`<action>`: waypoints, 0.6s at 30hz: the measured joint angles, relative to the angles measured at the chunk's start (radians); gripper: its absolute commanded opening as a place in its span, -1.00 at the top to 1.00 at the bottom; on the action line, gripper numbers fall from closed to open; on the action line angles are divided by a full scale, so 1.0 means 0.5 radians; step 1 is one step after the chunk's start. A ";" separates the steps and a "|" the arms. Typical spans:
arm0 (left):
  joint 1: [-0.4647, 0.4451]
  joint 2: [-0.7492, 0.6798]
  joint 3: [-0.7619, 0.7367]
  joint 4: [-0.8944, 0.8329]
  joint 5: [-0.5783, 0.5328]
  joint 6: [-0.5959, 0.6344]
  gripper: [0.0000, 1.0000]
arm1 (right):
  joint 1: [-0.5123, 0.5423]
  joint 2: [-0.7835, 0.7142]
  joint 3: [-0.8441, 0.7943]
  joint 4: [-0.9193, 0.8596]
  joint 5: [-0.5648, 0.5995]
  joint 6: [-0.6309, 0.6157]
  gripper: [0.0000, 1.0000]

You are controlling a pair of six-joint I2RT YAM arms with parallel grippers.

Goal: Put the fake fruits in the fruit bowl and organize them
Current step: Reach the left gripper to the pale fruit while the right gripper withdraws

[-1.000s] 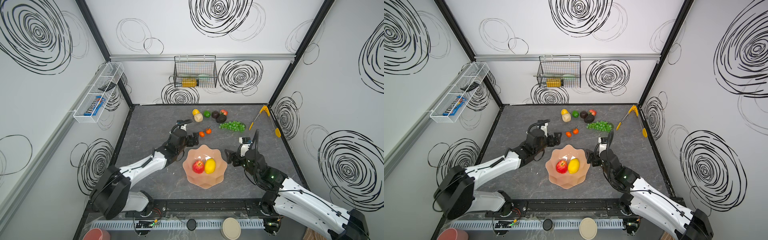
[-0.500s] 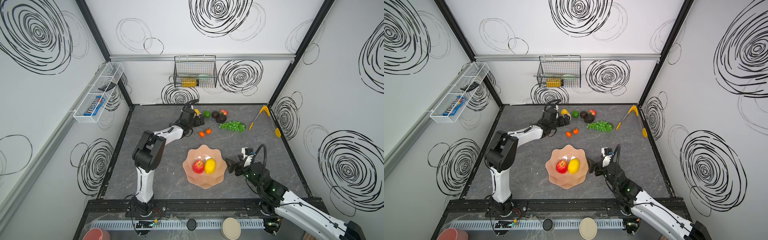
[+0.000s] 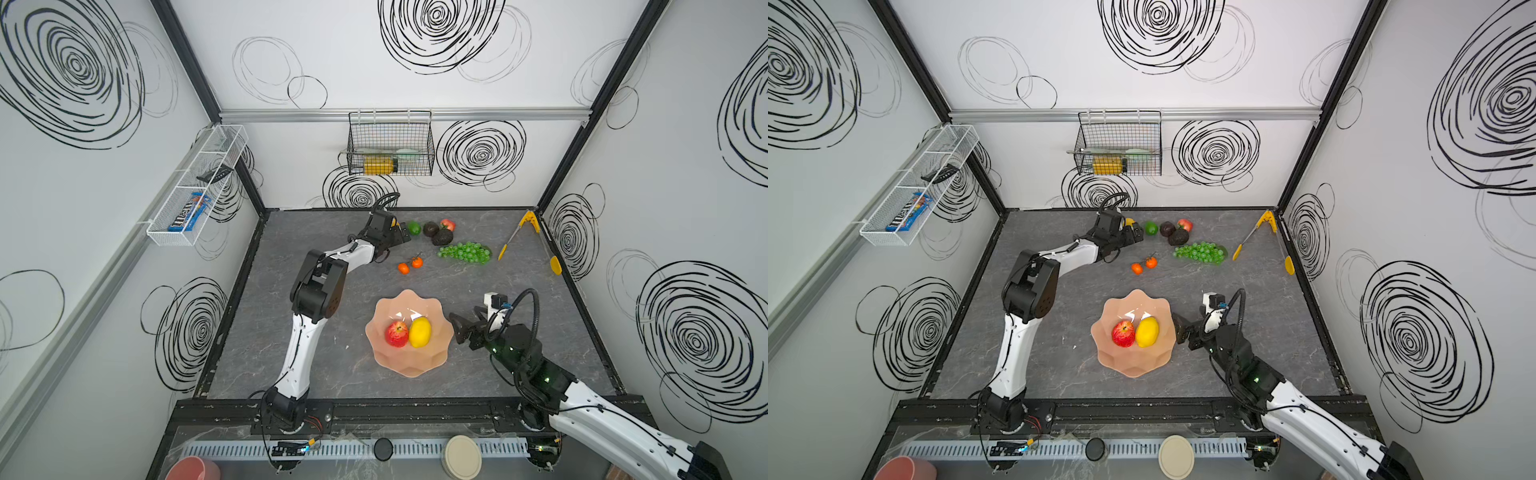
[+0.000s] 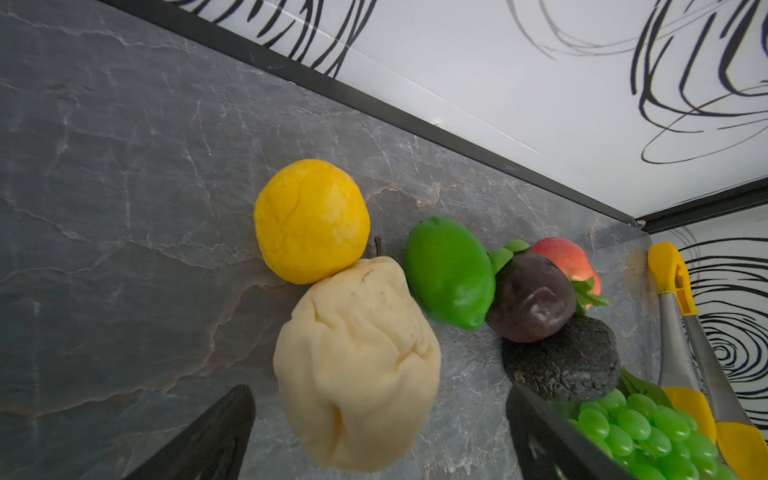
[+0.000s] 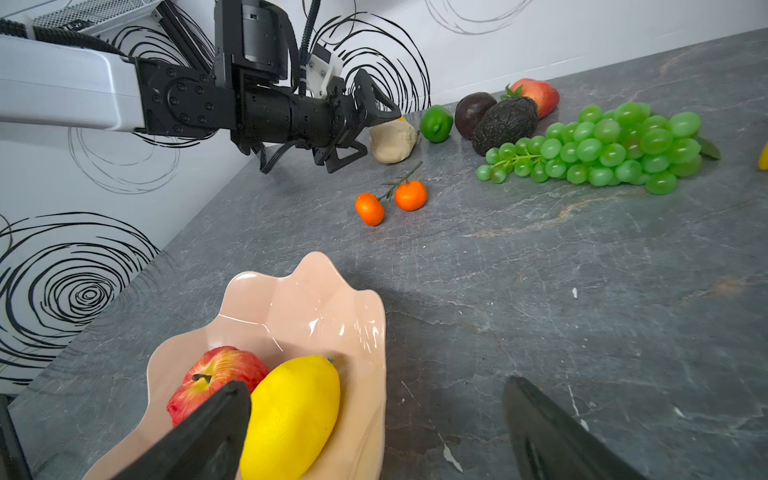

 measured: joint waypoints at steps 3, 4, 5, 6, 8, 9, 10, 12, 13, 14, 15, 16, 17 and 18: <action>0.000 0.060 0.067 -0.035 -0.002 -0.023 -0.86 | -0.001 0.009 0.000 0.000 0.000 0.000 -0.95; 0.000 0.083 0.095 -0.051 -0.003 -0.031 -0.84 | -0.001 0.011 0.000 0.000 0.000 0.000 -0.95; 0.000 0.105 0.124 -0.072 -0.005 -0.037 -0.82 | -0.001 0.013 0.000 0.000 0.000 0.000 -0.95; 0.000 0.125 0.150 -0.093 -0.008 -0.042 -0.79 | -0.002 0.014 0.000 0.001 0.000 0.000 -0.95; 0.000 0.154 0.185 -0.124 -0.014 -0.050 -0.72 | -0.002 0.021 0.000 0.001 0.001 0.000 -0.95; 0.000 0.166 0.195 -0.130 -0.017 -0.057 -0.67 | -0.002 0.023 0.000 0.000 0.001 0.000 -0.95; 0.001 0.176 0.202 -0.133 -0.017 -0.065 -0.63 | -0.002 0.023 0.000 0.000 0.001 0.000 -0.95; 0.002 0.192 0.211 -0.123 -0.018 -0.076 -0.55 | -0.002 0.023 0.000 0.002 0.001 0.000 -0.95; 0.004 0.195 0.214 -0.126 -0.016 -0.081 -0.51 | -0.002 0.024 0.000 0.002 0.001 0.000 -0.95; 0.004 0.198 0.214 -0.123 -0.017 -0.087 -0.49 | -0.002 0.028 0.000 0.003 0.001 0.000 -0.95; 0.005 0.198 0.214 -0.119 -0.017 -0.091 -0.47 | -0.002 0.034 0.000 0.007 0.001 0.000 -0.95; 0.007 0.198 0.214 -0.121 -0.015 -0.095 -0.43 | -0.002 0.043 0.000 0.010 0.001 0.000 -0.95; 0.008 0.198 0.214 -0.120 -0.015 -0.098 -0.40 | -0.002 0.050 0.000 0.013 0.001 0.000 -0.95; 0.008 0.198 0.214 -0.120 -0.014 -0.103 -0.37 | -0.002 0.056 0.000 0.015 0.001 0.000 -0.95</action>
